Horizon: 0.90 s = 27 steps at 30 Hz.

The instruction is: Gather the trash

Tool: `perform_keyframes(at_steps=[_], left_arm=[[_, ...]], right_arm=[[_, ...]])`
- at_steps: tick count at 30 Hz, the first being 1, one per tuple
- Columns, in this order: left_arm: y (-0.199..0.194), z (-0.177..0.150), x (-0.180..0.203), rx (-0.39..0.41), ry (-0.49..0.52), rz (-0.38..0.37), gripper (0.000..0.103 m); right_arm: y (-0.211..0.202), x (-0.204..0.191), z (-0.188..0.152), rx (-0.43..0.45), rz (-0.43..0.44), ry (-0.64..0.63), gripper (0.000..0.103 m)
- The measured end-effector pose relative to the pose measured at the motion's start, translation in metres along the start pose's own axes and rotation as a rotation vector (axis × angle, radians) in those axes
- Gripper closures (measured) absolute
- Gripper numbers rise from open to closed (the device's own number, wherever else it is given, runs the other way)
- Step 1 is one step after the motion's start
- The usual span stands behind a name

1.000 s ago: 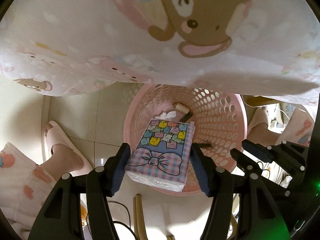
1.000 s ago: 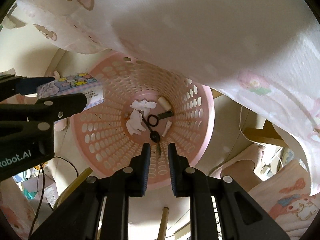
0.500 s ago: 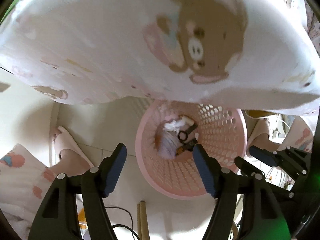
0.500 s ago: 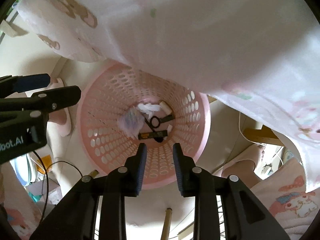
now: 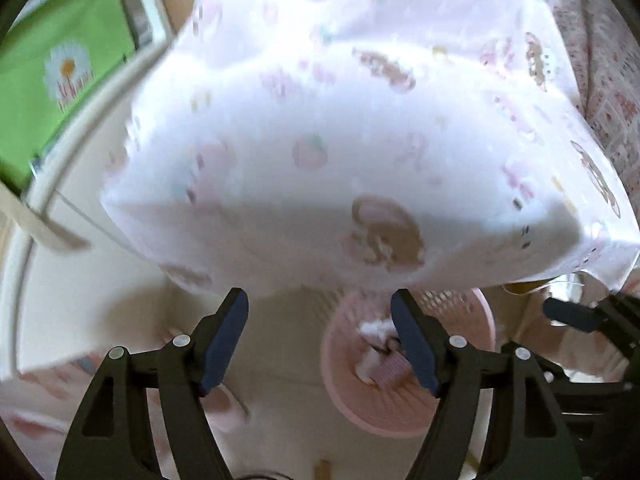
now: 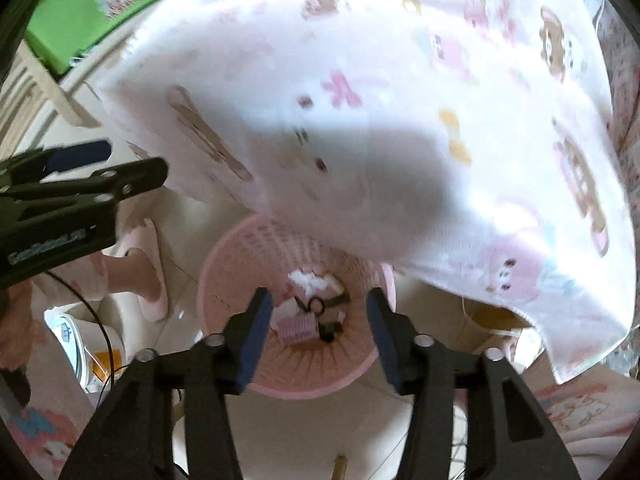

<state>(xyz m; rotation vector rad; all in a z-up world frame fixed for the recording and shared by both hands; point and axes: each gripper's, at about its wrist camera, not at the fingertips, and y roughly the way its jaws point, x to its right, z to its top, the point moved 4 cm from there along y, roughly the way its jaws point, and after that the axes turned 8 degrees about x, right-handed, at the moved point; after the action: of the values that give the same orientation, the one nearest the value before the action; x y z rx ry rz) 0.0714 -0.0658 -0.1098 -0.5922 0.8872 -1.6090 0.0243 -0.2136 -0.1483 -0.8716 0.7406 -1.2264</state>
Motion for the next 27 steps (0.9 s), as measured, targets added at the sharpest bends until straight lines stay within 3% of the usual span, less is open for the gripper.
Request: perform_keyframes(at_steps=[7,12,21,27], left_arm=[[-0.03,0.016,-0.008,0.127,-0.053,-0.004,0.026],[-0.048,0.022,-0.018,0.213,-0.095,0.01,0.02],[-0.076,0.033,-0.019,0.361,-0.077,0.043,0.002],[-0.078,0.032,-0.017,0.366,-0.044,0.063,0.001]], right_arm=[[-0.035,0.004,0.01,0.147,-0.053,-0.001,0.047],[-0.061,0.01,0.022,0.277,-0.091,0.023,0.033],[-0.076,0.021,0.036,0.358,-0.13,0.047,0.031],[-0.082,0.019,0.036,0.393,-0.14,0.057,0.026]])
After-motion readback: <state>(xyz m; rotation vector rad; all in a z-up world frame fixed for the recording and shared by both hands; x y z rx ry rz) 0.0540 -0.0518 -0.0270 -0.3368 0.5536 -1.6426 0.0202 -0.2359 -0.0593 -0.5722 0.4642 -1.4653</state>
